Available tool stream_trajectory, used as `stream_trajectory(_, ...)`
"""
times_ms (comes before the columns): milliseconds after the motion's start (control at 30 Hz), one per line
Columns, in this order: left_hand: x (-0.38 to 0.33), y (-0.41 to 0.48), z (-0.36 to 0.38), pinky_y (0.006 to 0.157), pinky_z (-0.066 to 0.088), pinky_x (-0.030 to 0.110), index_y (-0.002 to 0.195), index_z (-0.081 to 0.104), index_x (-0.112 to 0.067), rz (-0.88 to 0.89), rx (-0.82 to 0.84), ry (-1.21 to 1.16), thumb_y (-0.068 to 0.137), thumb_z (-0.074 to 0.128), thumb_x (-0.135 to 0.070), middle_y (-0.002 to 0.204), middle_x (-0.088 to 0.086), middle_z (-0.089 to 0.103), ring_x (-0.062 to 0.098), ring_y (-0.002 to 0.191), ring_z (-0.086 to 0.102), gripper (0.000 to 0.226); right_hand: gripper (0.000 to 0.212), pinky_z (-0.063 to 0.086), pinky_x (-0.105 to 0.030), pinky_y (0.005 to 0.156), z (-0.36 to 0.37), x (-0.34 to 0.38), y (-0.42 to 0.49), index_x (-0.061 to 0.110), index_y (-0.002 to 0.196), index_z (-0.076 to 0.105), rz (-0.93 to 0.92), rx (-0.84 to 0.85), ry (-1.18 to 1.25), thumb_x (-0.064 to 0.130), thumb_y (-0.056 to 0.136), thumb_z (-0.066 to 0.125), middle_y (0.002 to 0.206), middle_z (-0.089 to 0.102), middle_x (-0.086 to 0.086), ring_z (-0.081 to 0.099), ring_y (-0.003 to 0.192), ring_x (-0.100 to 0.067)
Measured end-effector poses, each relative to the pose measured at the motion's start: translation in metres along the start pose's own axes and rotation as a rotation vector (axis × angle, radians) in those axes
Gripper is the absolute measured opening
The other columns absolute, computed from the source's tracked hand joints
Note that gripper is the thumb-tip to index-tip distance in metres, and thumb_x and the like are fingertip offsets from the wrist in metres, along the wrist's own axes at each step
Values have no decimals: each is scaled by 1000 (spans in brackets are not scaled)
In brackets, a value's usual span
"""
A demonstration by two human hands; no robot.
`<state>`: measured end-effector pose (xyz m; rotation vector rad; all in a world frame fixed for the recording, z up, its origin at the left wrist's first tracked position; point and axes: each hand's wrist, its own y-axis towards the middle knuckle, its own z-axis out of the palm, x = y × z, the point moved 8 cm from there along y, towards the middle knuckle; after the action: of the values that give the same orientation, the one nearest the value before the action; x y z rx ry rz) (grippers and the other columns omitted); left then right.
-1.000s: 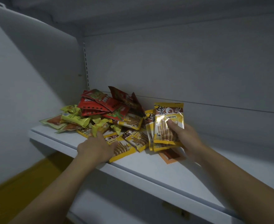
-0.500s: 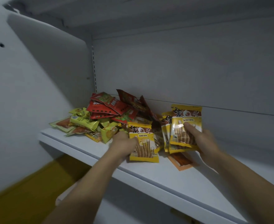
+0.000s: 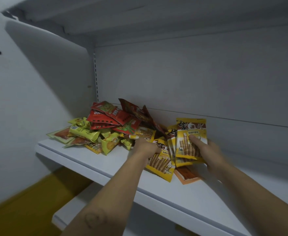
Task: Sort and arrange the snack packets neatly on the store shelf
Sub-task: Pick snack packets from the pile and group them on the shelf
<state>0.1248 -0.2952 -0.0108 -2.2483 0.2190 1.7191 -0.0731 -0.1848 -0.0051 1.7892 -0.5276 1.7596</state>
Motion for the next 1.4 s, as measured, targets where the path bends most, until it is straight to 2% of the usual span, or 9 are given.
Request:
stream_trajectory(200,11,2,6,93,45,39,140,33,-3,-73,14,-123,80,78,-4,133,15,53,32,123,51,75,24,56,-48,90,-8,9,2,17,100,70,-55,-32,41,37,86,73,87,78,0,74,86,-24)
stream_trajectory(333,13,-3,-11,59,51,27,103,55,-8,-43,17,-137,86,73,-5,90,7,70,21,78,68,25,19,55,-48,92,-19,21,4,16,98,71,-111,-90,112,33,88,71,90,77,0,73,89,-24)
stream_trajectory(433,11,-15,-20,47,52,25,108,61,1,-11,50,-129,90,70,-13,86,13,75,23,64,73,24,19,56,-46,91,-25,18,7,17,99,71,-110,-115,126,33,89,70,91,77,0,73,88,-23)
stream_trajectory(600,17,-34,-15,82,56,31,108,65,-12,77,173,-7,91,70,-36,99,-1,76,14,92,72,29,18,57,-43,88,-33,13,12,20,96,71,-115,-158,149,36,87,72,87,77,3,74,85,-21)
stream_trajectory(700,11,-40,-26,65,45,24,81,53,-23,146,50,-93,95,65,-36,84,-9,64,5,79,59,23,18,56,-43,88,-37,14,14,20,93,71,-119,-188,194,36,85,74,85,77,4,73,88,-23)
stream_trajectory(900,35,-9,-41,73,56,65,129,53,-8,-62,-99,-538,103,50,-30,113,18,69,40,95,69,34,18,56,-35,78,-22,9,10,19,93,72,-125,-135,149,36,88,71,87,77,4,74,79,-16)
stream_trajectory(1000,35,1,-43,74,56,66,125,53,-15,-22,-187,-605,100,54,-35,113,13,69,40,94,69,32,17,55,-31,69,-14,14,6,19,94,71,-133,-91,142,36,90,69,84,77,6,74,76,-14)
stream_trajectory(1167,32,15,-40,101,40,59,151,28,-25,-27,-266,-545,97,56,-47,154,7,37,39,137,39,65,12,54,-29,67,-8,14,1,23,90,68,-131,-51,126,35,90,69,76,76,12,73,71,-10)
stream_trajectory(1400,41,16,-48,101,38,57,134,41,-26,-5,-340,-539,97,56,-46,135,1,45,35,130,41,45,22,58,-39,82,-7,11,4,19,100,70,-96,-19,67,38,89,69,89,77,2,74,85,-19)
